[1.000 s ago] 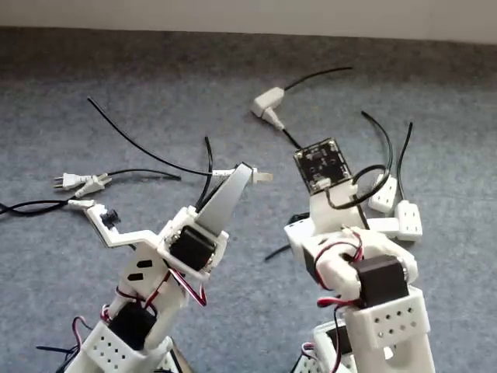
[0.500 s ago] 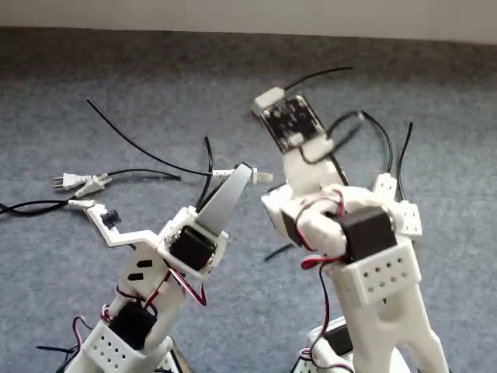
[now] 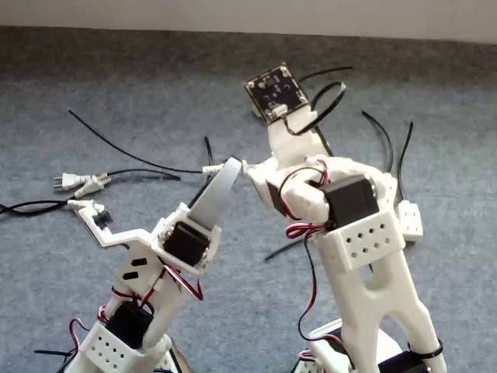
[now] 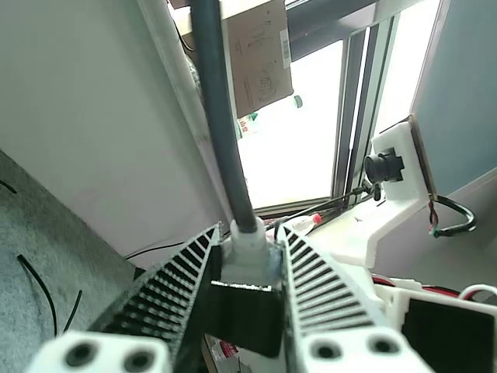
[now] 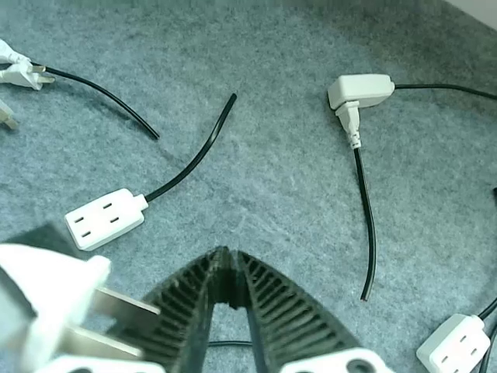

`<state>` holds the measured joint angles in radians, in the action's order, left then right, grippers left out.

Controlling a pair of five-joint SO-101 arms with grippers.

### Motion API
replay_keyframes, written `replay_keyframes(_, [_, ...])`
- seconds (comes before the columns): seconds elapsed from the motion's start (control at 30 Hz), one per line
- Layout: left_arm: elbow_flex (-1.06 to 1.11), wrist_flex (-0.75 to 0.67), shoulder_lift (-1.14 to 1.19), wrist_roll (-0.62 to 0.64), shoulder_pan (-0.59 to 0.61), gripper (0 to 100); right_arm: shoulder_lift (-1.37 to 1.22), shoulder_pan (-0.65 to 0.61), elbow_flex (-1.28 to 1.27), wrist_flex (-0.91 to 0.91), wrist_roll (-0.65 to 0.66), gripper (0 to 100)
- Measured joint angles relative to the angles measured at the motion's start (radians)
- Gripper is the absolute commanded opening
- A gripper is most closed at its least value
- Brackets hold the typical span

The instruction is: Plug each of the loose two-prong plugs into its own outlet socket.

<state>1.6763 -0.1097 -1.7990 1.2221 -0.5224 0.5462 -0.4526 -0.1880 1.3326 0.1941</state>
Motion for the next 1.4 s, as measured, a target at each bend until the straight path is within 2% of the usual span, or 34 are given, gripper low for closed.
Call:
replay_keyframes(0.33, [0.000, 0.051, -0.017, 0.000, -0.052, 1, -0.011, 0.005, 0.038, -0.044, 0.002, 0.7])
replay_keyframes(0.7, [0.000, 0.054, -0.018, 0.005, -0.057, 1, -0.012, 0.006, 0.123, 0.032, 0.002, 0.7])
replay_keyframes(1.4, [0.000, 0.089, -0.018, 0.005, -0.063, 1, -0.012, 0.006, 0.124, 0.040, 0.002, 0.7])
